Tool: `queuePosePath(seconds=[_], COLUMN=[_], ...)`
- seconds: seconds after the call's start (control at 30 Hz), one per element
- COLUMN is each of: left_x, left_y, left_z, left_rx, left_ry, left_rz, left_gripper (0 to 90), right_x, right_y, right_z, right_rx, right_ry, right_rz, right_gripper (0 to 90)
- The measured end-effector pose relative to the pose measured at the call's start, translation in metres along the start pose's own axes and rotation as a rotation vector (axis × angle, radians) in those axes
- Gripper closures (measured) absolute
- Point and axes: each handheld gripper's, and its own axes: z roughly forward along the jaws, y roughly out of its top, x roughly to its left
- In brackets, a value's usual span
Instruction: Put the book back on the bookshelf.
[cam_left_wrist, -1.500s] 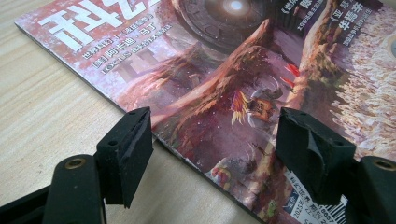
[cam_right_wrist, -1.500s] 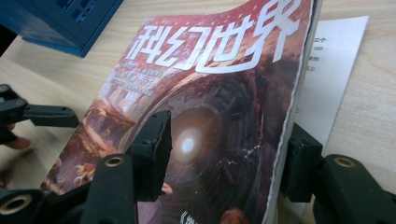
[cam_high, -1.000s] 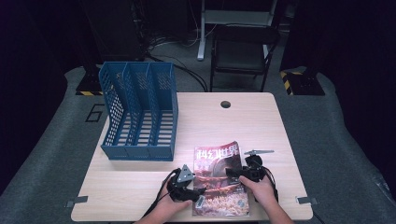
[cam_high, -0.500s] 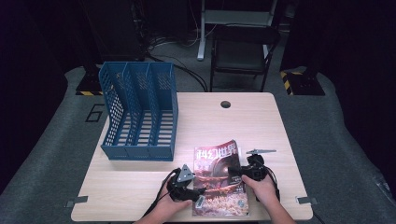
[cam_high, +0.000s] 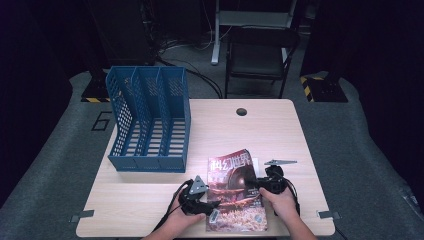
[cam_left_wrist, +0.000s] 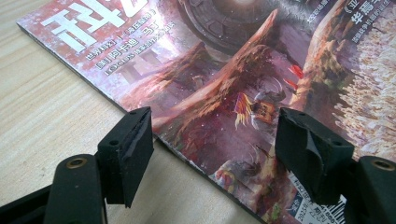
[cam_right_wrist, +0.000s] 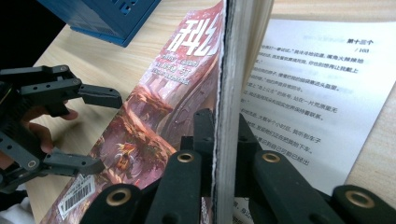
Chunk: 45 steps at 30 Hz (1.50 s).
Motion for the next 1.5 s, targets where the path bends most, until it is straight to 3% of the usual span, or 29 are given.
queuePosePath(seconds=[0.33,0.43,0.47,0.63,0.8,0.9,0.93,0.97,1.07,1.5], left_x=[0.004,0.009,0.011,0.016,0.017,0.017,0.019,0.018,0.022,0.029], left_y=[0.002,0.005,0.005,0.005,0.006,0.007,0.007,0.007,0.008,0.012], left_z=[-0.001,-0.002,-0.003,-0.004,-0.004,-0.004,-0.005,-0.004,-0.006,-0.006], left_rx=[0.011,0.037,0.047,0.039,0.049,0.039,0.04,0.028,0.024,0.019], left_ry=[-0.009,-0.026,-0.039,-0.022,-0.037,-0.041,-0.039,-0.041,-0.04,-0.095], left_rz=[0.012,0.021,0.005,-0.031,-0.015,-0.046,-0.032,-0.061,-0.061,-0.118], left_gripper=[29.0,30.2,31.9,31.1,28.0,26.4,25.8,25.3,24.3,20.8], right_x=[0.002,0.005,0.007,0.01,0.012,0.015,0.015,0.016,0.02,0.032], right_y=[0.001,0.001,0.001,0.001,0.001,0.001,0.001,0.001,0.001,0.004], right_z=[-0.002,-0.003,-0.003,-0.004,-0.006,-0.009,-0.01,-0.011,-0.014,-0.021], right_rx=[-0.018,-0.028,-0.031,-0.046,-0.063,-0.074,-0.078,-0.083,-0.101,-0.164], right_ry=[0.01,0.008,0.007,0.002,0.008,0.015,0.018,0.022,0.028,0.064], right_rz=[-0.026,-0.023,-0.025,-0.037,-0.046,-0.049,-0.053,-0.053,-0.06,-0.101], right_gripper=[85.6,85.7,85.7,85.8,85.7,85.8,85.8,85.8,85.8,85.8])
